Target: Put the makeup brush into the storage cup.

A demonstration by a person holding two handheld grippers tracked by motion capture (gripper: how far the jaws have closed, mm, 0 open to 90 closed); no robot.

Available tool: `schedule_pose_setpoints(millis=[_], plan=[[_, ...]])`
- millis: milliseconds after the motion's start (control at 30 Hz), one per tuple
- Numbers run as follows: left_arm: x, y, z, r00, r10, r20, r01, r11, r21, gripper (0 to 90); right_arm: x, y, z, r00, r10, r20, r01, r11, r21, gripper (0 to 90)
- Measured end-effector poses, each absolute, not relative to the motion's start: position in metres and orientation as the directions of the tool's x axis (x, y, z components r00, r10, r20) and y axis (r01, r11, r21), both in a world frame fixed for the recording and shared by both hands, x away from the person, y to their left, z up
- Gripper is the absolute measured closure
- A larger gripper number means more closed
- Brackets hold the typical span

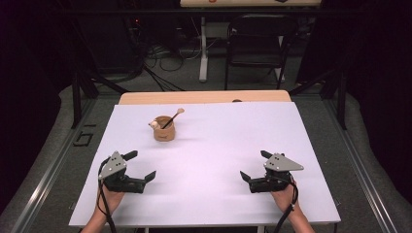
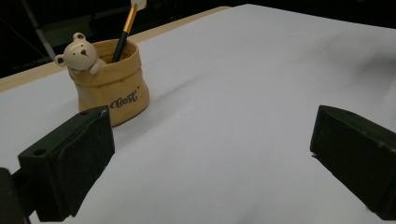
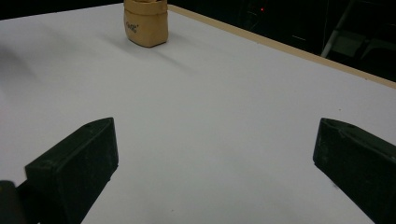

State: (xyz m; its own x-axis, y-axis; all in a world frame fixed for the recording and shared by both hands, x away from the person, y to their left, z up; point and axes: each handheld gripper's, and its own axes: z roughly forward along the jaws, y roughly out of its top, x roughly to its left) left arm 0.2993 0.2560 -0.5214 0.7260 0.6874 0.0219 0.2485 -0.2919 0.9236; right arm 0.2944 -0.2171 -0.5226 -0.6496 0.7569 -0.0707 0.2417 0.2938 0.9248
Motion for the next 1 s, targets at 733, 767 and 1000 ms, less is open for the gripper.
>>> schedule_pose_setpoints(millis=[733, 767, 1000], plan=[[0.29, 0.263, -0.549, 0.719, 0.695, 0.011, 0.247, -0.271, 0.93, 0.0, 0.295, -0.215, -0.529, -0.652, 0.754, -0.079, 0.254, 0.315, 0.914, 0.0], [0.291, 0.264, -0.549, 0.717, 0.697, 0.013, 0.249, -0.274, 0.929, 0.0, 0.295, -0.215, -0.529, -0.652, 0.754, -0.083, 0.255, 0.32, 0.912, 0.0], [0.294, 0.266, -0.55, 0.718, 0.696, -0.002, 0.262, -0.268, 0.927, 0.0, 0.295, -0.214, -0.53, -0.653, 0.753, -0.087, 0.255, 0.326, 0.91, 0.0]])
